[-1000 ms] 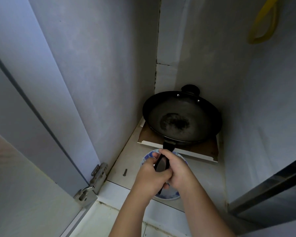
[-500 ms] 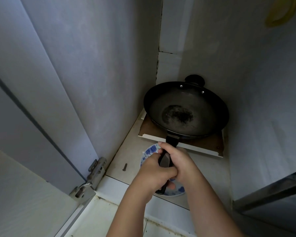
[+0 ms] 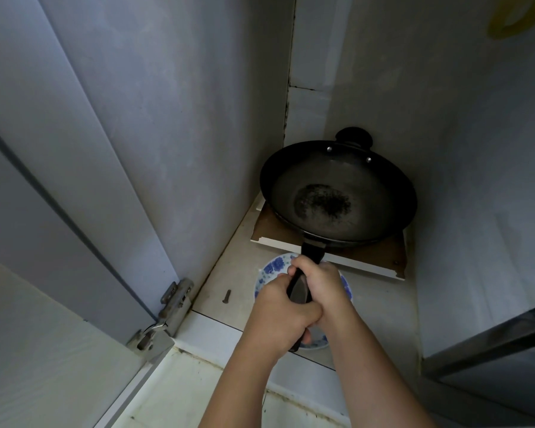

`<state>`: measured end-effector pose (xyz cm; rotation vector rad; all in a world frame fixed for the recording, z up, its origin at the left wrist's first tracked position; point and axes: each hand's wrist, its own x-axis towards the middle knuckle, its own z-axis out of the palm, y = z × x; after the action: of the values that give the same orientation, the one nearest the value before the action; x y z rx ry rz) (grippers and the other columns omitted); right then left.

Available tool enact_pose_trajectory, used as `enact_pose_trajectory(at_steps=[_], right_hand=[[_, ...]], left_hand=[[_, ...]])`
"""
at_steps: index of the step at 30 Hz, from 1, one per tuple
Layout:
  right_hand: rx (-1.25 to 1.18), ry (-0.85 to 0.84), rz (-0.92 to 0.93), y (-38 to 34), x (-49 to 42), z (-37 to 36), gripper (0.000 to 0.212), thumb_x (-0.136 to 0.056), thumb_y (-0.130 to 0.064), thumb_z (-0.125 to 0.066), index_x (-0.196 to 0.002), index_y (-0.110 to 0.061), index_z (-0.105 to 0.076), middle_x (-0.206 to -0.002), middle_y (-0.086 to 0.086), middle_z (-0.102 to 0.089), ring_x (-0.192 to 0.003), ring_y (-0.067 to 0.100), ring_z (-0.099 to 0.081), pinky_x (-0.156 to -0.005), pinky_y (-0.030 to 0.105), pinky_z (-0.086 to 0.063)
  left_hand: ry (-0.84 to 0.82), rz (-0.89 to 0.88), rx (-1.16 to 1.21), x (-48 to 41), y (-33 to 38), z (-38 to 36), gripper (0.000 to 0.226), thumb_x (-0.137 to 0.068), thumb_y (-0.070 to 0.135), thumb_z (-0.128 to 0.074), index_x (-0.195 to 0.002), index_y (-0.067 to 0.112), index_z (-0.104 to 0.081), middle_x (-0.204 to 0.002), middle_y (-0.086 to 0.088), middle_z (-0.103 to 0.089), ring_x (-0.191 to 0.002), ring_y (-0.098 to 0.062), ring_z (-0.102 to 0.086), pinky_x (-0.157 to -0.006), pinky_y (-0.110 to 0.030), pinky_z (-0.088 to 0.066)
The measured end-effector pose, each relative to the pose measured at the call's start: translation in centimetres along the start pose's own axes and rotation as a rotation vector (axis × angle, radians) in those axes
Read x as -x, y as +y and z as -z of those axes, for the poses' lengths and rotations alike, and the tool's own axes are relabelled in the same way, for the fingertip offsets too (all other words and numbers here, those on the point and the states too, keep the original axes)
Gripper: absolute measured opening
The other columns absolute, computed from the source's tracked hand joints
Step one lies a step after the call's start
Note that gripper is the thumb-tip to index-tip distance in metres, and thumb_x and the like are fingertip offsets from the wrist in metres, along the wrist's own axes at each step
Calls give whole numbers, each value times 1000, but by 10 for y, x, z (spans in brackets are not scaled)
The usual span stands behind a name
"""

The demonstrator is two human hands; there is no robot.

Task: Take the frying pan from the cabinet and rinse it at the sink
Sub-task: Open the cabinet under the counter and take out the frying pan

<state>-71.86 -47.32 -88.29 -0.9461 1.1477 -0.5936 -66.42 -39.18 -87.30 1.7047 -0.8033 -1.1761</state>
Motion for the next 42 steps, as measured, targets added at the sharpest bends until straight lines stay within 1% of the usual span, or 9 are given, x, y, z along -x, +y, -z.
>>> enact_pose_trajectory(at_steps=[9,14,17,22,25,31,37,39,42], right_hand=[[1,0,13,-4,5,-4,24,-83,-7,-54,-59,-7,-50,-28,-7,-49,-27,2,-49,-29,8,-34],[22,5,-8,-8,9,-6,14,-81,-7,-55,-68,-4,-52,-30,-5,-50,-25,1,-48,-27,7,-31],[28,3,-12,-9,11,-6,18,-79,-7,-56,-62,-7,-52,-27,-8,-47,-25,1,-47,-28,8,-31],[34,27,-26,-12,17,-8,21,-77,-6,-58,-57,-8,-51,-41,0,-49,-25,2,-48,-28,8,-32],[29,22,-20,-14,22,-10,22,-77,-6,-57,-56,-8,-51,-32,-4,-47,-24,4,-46,-28,8,-32],[76,28,12,-26,38,-12,21,-77,-8,-56,-57,-8,-51,-25,-7,-45,-23,2,-45,-26,8,-30],[127,50,33,-37,62,-17,12,-76,-9,-57,-66,-4,-51,-52,6,-46,-42,15,-47,-27,7,-29],[124,52,43,-40,71,-17,11,-76,-9,-57,-70,-3,-51,-53,6,-45,-41,15,-47,-27,8,-29],[145,60,75,-43,84,-15,16,-76,-11,-58,-62,-7,-52,-50,5,-45,-30,8,-47,-27,9,-29]], left_hand=[[16,-19,-57,4,6,4,27,-72,6,-60,-98,14,-60,-57,2,-60,-36,-7,-56,-35,-14,-40],[33,-26,-48,7,9,4,23,-71,5,-59,-92,15,-60,-54,2,-59,-35,-8,-56,-34,-14,-38],[32,-29,-51,10,11,4,23,-71,5,-59,-92,14,-59,-58,1,-60,-36,-8,-56,-35,-14,-39],[32,-36,-50,16,15,6,19,-72,4,-58,-86,16,-57,-56,1,-57,-32,-5,-53,-31,-11,-35],[38,-45,-33,21,17,7,18,-71,3,-58,-79,19,-56,-53,1,-55,-30,-6,-52,-31,-10,-33],[46,-61,21,32,26,8,19,-70,2,-56,-78,19,-56,-51,1,-56,-29,-8,-50,-30,-11,-33],[41,-84,6,52,35,13,22,-70,4,-57,-89,15,-55,-60,-3,-58,-31,-7,-52,-31,-11,-34],[37,-91,9,59,39,13,20,-70,4,-57,-86,15,-55,-61,-4,-58,-31,-6,-51,-30,-12,-34],[28,-111,21,70,43,11,17,-71,4,-58,-83,15,-55,-60,-4,-58,-30,-6,-51,-30,-13,-34]])
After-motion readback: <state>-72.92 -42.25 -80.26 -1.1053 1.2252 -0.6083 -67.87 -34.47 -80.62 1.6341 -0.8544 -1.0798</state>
